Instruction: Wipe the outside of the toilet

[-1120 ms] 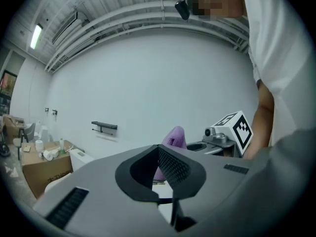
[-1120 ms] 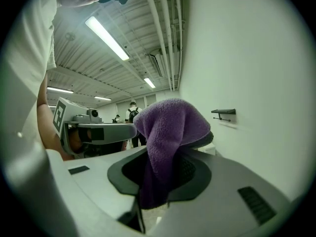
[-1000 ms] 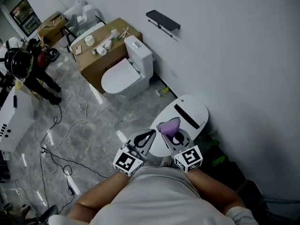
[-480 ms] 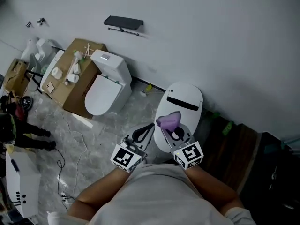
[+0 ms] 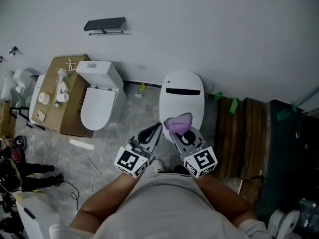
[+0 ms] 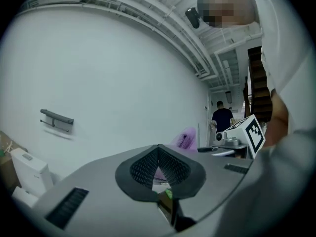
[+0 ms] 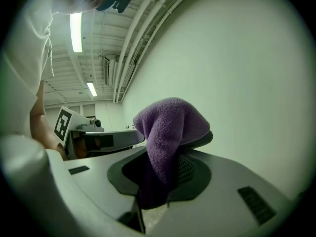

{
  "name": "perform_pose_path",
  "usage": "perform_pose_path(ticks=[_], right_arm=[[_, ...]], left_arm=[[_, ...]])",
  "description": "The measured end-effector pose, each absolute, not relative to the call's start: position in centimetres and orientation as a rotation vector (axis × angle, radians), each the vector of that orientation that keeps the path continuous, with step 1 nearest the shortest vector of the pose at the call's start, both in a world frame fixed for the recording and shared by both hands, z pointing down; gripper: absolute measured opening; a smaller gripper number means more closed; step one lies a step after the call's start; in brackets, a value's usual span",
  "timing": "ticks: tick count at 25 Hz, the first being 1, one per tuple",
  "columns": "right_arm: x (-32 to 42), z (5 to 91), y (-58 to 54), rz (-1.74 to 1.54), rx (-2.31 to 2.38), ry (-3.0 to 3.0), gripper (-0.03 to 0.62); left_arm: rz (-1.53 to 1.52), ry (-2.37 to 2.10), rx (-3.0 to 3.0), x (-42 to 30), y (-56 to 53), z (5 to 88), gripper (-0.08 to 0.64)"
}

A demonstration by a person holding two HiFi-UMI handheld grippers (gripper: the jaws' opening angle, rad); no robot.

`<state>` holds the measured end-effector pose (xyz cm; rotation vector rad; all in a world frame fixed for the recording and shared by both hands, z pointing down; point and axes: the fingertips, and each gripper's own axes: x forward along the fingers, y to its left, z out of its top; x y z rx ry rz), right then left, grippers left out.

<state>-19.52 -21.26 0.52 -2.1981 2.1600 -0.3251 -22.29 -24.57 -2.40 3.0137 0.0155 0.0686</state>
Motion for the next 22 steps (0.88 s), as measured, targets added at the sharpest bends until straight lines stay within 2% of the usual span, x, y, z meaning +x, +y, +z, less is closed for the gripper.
perform_pose_path(ticks=[22], right_arm=[[-22.4, -0.9, -18.7, -0.286, -2.275, 2.109, 0.094]], left_arm=[[0.04, 0.108, 3.024, -25.2, -21.8, -3.8, 0.006]])
